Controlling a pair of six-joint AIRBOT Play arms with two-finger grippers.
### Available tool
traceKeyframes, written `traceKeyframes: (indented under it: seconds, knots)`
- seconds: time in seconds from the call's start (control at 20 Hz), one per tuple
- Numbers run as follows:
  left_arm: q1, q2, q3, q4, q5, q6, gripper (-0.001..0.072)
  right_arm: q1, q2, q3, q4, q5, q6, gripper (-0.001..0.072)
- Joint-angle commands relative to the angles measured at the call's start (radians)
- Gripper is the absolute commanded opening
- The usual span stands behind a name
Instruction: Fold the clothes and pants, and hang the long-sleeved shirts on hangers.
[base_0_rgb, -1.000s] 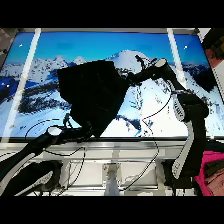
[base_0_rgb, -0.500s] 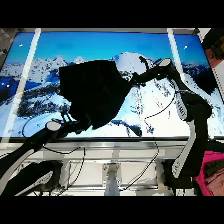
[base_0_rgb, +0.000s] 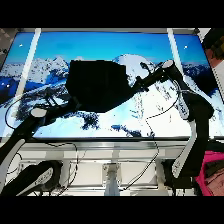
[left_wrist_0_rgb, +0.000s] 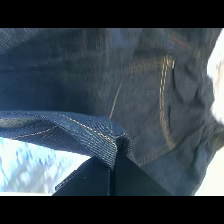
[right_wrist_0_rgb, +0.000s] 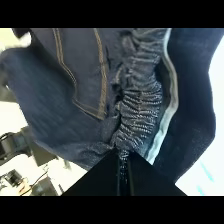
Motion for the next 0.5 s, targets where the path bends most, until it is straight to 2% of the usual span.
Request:
traceKeyframes:
  seconds: [0.0,0.2,0.45]
  knots:
    - [0.081,-0.029,0.065,0.064,-0.074,0.03,0.0005,0.034,0.015,-0.088,0.006,-0.026,0.024,0.0018]
    - [0.085,-0.113,0.219,0.177,-0.176,0.032,0.0005,0.058,0.174,-0.306,0.025,-0.24,-0.001,0.0018]
    - [0.085,-0.105,0.317,0.329,-0.272,0.033,0.0006,0.051,0.465,-0.624,-0.006,-0.36,-0.03,0.0018]
